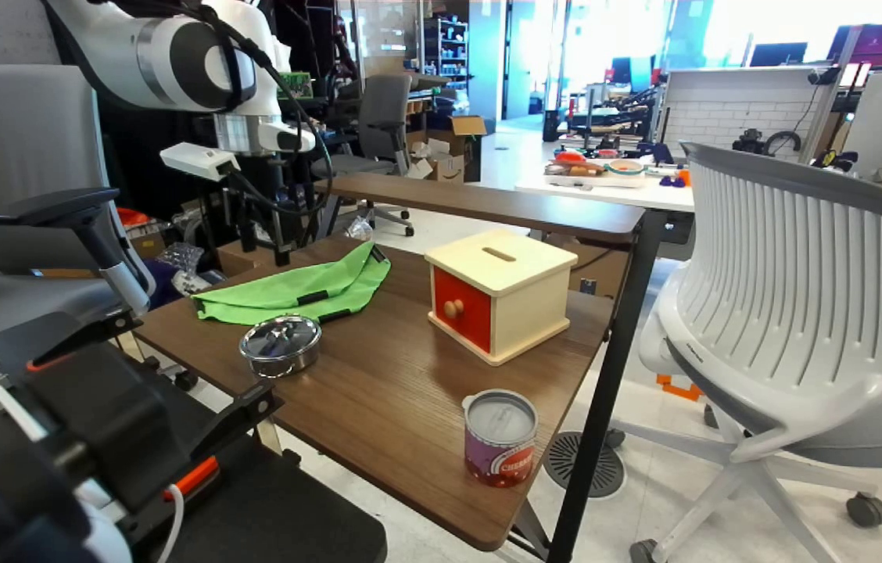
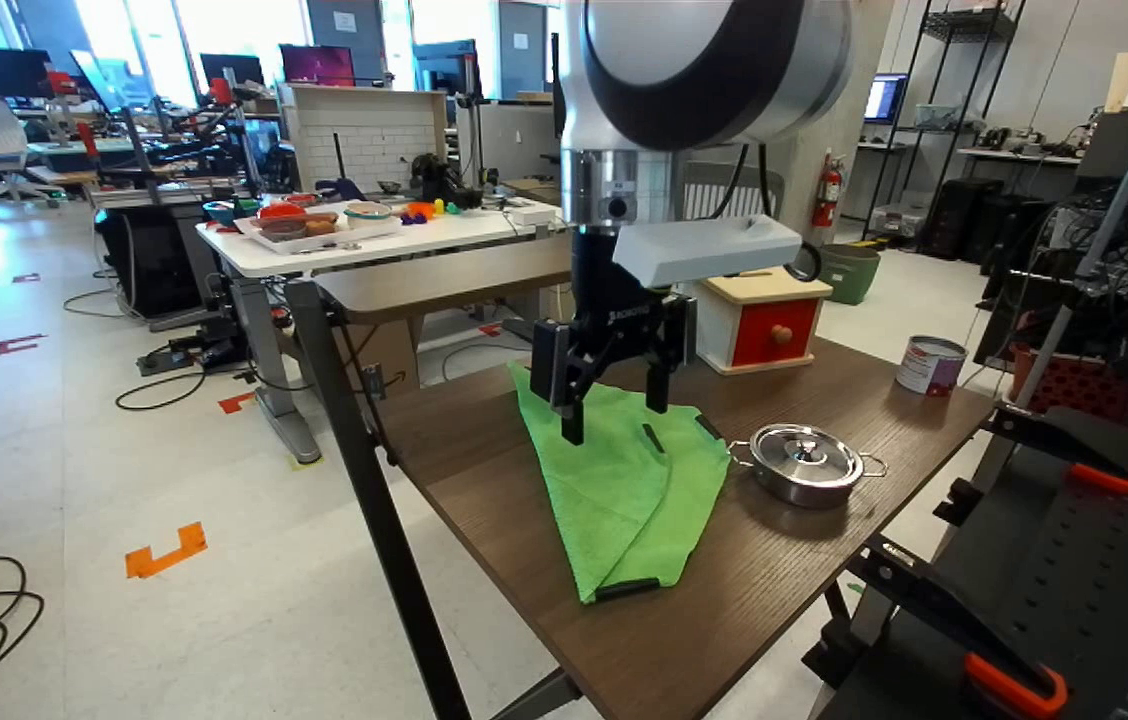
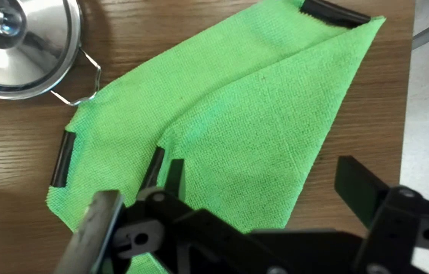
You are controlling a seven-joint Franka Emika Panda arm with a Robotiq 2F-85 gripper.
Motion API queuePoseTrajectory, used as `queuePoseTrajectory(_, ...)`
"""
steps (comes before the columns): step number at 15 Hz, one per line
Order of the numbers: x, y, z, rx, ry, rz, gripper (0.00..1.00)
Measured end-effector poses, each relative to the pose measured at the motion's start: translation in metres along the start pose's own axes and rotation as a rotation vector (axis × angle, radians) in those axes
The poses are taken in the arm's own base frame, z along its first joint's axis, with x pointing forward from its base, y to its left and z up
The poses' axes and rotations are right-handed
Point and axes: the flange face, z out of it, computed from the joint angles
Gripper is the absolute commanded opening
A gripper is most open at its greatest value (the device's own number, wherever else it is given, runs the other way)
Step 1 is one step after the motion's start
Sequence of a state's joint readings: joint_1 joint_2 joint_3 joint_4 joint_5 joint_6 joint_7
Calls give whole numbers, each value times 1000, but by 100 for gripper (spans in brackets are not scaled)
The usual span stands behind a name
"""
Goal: Move the green cloth to the right
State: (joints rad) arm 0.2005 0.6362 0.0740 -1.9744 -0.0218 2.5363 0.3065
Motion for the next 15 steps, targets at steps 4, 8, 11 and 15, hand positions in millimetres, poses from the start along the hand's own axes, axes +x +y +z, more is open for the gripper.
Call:
queuePoseTrajectory(4, 15, 5, 19, -10, -23, 16, 100)
queuePoseTrajectory(8, 24, 6, 35, -17, -47, 22, 100)
queuePoseTrajectory(11, 28, 8, 44, -23, -63, 26, 100)
queuePoseTrajectory(15, 34, 13, 54, -30, -76, 37, 100)
